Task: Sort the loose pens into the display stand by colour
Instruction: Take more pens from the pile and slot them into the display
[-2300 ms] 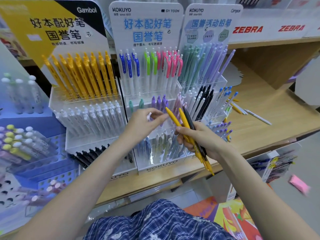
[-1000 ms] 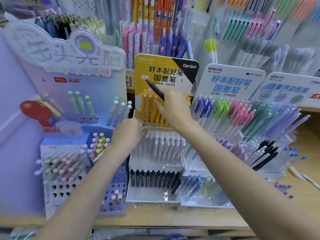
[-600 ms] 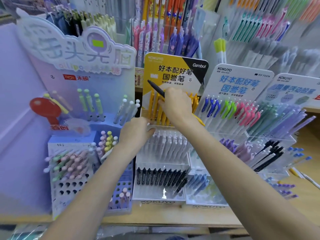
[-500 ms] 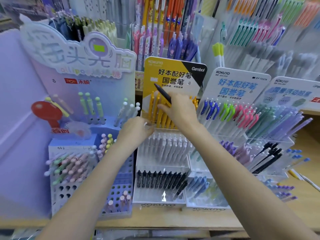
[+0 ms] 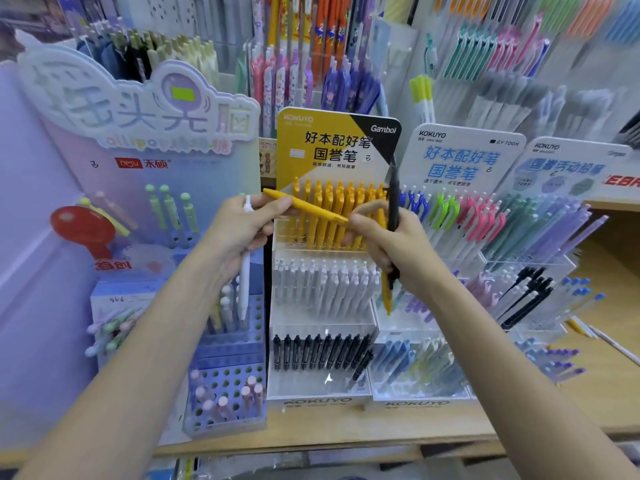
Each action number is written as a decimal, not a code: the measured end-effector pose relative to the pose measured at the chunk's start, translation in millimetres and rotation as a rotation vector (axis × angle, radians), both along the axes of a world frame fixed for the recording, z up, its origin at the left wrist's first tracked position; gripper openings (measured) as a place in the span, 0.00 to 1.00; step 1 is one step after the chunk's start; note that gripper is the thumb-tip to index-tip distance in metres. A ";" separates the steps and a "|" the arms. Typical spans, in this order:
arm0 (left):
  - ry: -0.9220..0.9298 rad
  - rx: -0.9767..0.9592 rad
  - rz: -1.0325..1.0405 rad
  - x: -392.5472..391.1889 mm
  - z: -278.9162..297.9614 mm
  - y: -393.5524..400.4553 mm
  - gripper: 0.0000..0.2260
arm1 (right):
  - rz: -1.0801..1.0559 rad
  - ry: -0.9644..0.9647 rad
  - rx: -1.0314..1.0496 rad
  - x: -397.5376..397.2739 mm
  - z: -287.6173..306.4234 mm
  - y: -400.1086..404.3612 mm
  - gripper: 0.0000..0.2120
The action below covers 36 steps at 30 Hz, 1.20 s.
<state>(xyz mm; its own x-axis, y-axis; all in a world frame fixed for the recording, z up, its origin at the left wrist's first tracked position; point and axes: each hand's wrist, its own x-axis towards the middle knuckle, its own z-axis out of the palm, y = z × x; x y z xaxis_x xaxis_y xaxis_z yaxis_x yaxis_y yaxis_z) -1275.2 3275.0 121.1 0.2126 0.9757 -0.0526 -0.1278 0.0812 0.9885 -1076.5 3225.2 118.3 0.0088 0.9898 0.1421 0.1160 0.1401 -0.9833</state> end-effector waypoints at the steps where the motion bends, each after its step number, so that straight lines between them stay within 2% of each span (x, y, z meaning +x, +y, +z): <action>1: -0.017 -0.016 -0.002 -0.3 -2.4 1.3 0.04 | -0.044 0.106 0.004 1.3 0.9 -0.5 0.04; 3: -0.027 -0.044 -0.020 4.0 -6.2 -0.5 0.04 | -0.138 0.236 0.041 -1.4 6.2 3.7 0.04; 4: -0.003 -0.047 -0.030 5.0 -8.8 -1.0 0.04 | -0.189 0.209 0.073 -4.1 10.6 7.8 0.06; 6: 0.180 0.037 -0.022 2.6 -14.8 0.4 0.04 | -0.294 -0.066 0.178 -6.7 21.6 17.6 0.10; 8: 0.538 0.238 0.032 -3.5 -23.4 5.7 0.04 | -0.326 -0.381 0.288 -11.1 32.5 29.3 0.12; 10: 0.877 0.391 0.047 -6.4 -29.2 7.5 0.07 | -0.332 -0.575 0.350 -17.6 36.9 40.4 0.14; 12: 1.042 0.449 0.000 -5.4 -38.3 10.7 0.10 | -0.330 -0.726 0.394 -26.3 33.9 50.9 0.15; 14: 1.152 0.463 -0.054 -3.6 -47.9 13.0 0.08 | -0.311 -0.810 0.414 -34.1 27.3 56.4 0.18; 20: 1.115 0.466 -0.051 -5.4 -59.7 17.2 0.11 | -0.270 -0.905 0.391 -40.3 14.1 64.0 0.09; 27: 1.110 0.467 -0.040 -5.7 -60.7 19.6 0.12 | -0.078 -1.107 0.373 -43.0 25.3 64.9 0.09; 29: 1.096 0.466 -0.039 -5.6 -61.1 18.5 0.12 | -0.046 -1.042 0.302 -42.6 23.9 63.4 0.06; 32: 1.103 0.469 -0.038 -5.8 -62.5 18.0 0.11 | -0.010 -0.816 0.129 -40.3 27.1 65.3 0.11; 34: 1.107 0.467 -0.041 -5.9 -62.9 18.4 0.10 | -0.028 -0.878 0.115 -38.1 28.1 71.0 0.11; 36: 1.091 0.463 -0.032 -5.3 -63.1 19.6 0.11 | -0.066 -0.934 0.125 -35.9 26.8 79.0 0.06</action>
